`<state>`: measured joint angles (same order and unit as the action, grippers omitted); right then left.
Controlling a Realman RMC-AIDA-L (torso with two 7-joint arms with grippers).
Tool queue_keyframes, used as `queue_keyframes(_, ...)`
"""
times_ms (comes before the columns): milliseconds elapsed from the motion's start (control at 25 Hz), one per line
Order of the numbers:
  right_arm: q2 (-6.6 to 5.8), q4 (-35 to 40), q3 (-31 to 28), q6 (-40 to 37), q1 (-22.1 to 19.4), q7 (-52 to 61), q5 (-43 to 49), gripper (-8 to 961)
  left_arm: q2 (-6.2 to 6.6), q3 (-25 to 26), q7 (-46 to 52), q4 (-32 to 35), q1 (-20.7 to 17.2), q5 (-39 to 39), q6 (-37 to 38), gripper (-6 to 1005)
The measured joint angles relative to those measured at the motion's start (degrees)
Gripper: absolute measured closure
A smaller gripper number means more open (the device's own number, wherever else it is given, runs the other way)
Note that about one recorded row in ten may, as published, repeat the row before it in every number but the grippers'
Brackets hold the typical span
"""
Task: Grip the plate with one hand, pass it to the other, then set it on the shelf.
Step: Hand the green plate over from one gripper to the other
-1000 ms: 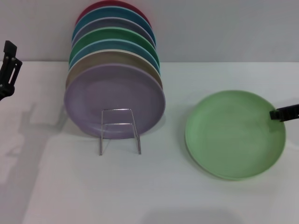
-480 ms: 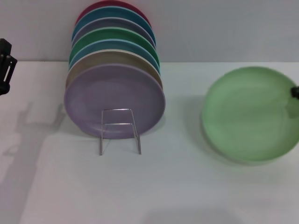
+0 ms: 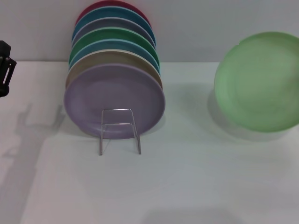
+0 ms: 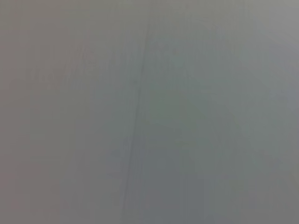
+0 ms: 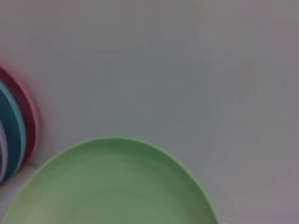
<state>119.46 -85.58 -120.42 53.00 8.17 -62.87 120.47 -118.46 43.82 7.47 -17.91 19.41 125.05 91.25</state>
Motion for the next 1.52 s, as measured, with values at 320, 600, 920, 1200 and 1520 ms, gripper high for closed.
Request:
queue_keyframes(320,0.13,10.1,0.2,-3.5,-3.2,-23.9,-25.0,930,-0.01,0.0,3.0,0.2,-0.4,0.0,0.1,136)
queue_keyframes(600,-0.08,19.5,0.1,-4.1,-1.2,-37.1,-32.4,931,-0.02,-0.1,3.8,-0.3,-1.0,0.0,0.4,136)
queue_keyframes(920,-0.05,26.4,0.6,-2.2,0.0,-50.5,-41.6,930,-0.04,-0.2,3.8,-0.5,-1.5,0.0,1.3,137)
queue_keyframes(1200,0.12,33.1,0.8,1.7,0.8,-64.0,-51.1,931,-0.16,-0.2,5.6,-0.4,-2.1,0.1,1.6,137)
queue_keyframes(1520,0.23,37.6,0.6,5.4,0.9,-74.3,-59.3,930,-0.3,-1.6,5.8,-0.3,-2.2,0.1,1.5,137)
